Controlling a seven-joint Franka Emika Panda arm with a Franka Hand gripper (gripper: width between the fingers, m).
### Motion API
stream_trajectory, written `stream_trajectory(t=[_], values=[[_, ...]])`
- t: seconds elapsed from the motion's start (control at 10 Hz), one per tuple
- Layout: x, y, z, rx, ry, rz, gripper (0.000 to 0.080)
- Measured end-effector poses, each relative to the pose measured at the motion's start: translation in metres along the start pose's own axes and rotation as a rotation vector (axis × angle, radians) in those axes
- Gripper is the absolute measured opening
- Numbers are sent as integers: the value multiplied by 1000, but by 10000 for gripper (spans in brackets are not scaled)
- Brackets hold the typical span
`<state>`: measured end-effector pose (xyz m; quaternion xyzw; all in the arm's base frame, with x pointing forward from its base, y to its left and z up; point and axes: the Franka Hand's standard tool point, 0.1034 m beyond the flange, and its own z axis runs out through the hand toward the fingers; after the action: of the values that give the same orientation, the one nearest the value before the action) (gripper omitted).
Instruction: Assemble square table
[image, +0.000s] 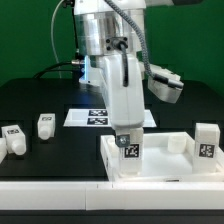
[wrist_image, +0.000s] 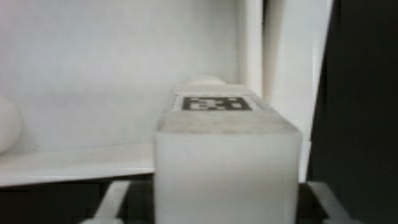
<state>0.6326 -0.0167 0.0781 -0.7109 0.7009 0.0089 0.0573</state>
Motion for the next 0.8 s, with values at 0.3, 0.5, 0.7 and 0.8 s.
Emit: stream_trajectory(t=[0.3,0.5,0.7,0.8], values=[[-1,1,1,-3,0,-24,444],[-11,-2,3,12,15,-367,572],[-10,0,5,6,17,-611,634],[-10,0,5,5,17,-697,647]])
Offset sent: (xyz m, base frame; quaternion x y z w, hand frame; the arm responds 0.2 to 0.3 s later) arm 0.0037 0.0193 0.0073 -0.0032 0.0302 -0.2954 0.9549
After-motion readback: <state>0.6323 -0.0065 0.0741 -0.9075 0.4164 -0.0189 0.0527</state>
